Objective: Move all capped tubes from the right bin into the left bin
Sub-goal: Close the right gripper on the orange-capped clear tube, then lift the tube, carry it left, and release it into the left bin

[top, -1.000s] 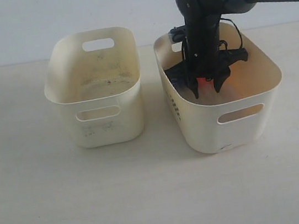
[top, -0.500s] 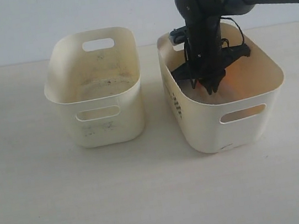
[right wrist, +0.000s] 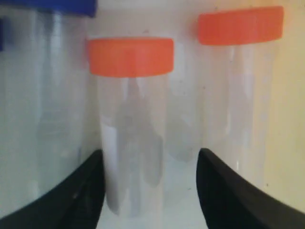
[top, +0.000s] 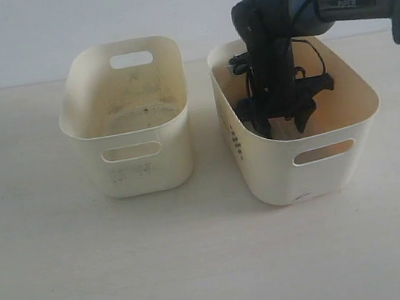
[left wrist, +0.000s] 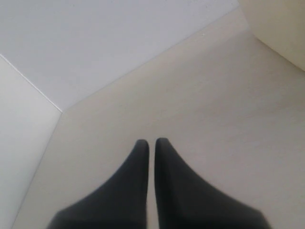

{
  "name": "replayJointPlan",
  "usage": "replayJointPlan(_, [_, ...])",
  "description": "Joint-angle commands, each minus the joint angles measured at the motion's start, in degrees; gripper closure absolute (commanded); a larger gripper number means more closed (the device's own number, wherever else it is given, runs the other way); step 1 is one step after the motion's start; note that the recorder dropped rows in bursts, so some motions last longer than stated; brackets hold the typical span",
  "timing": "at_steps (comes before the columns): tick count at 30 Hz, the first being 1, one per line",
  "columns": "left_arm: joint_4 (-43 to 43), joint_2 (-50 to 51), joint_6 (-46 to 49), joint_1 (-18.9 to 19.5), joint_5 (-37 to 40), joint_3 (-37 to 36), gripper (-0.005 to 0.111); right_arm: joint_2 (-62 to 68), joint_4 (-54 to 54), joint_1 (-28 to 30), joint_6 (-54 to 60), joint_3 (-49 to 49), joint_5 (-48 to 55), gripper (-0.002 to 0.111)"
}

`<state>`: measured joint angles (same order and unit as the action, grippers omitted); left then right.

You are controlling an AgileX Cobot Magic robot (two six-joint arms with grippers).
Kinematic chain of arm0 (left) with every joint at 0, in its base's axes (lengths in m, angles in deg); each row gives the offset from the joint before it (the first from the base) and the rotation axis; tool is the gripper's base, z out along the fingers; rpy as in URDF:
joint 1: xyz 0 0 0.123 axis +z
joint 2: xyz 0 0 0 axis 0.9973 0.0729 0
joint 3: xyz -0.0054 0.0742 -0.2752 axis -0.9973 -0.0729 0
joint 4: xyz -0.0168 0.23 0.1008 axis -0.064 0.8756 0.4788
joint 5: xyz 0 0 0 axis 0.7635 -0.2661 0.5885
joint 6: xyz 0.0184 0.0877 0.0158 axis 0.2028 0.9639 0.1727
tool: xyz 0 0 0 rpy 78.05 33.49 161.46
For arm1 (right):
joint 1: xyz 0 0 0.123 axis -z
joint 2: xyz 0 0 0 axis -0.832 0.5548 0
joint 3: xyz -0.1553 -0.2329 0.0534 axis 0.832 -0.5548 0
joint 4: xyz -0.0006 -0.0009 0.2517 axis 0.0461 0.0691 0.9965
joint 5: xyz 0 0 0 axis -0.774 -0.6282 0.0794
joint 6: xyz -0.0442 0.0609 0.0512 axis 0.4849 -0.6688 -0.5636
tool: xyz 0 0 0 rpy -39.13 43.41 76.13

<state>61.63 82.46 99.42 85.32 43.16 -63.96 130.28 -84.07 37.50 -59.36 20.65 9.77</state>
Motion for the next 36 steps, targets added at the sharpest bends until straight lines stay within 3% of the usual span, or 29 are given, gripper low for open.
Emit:
replayJointPlan(1, [-0.16, 0.2, 0.04, -0.06, -0.28, 0.22, 0.103, 1.15, 2.58, -0.19, -0.27, -0.65, -0.66, 0.053])
replayJointPlan(4, [-0.16, 0.2, 0.04, -0.06, -0.28, 0.22, 0.103, 1.15, 2.58, -0.19, -0.27, -0.65, -0.57, 0.068])
replayJointPlan(8, [-0.16, 0.2, 0.04, -0.06, -0.28, 0.22, 0.103, 1.15, 2.58, -0.19, -0.27, -0.65, -0.57, 0.107])
replayJointPlan(29, [-0.16, 0.2, 0.04, -0.06, -0.28, 0.22, 0.103, -18.3, -2.9, -0.19, -5.08, -0.52, -2.28, 0.108])
replayJointPlan(36, [-0.16, 0.2, 0.04, -0.06, -0.28, 0.22, 0.103, -26.3, 8.26, -0.64, -4.21, -0.52, -9.31, 0.108])
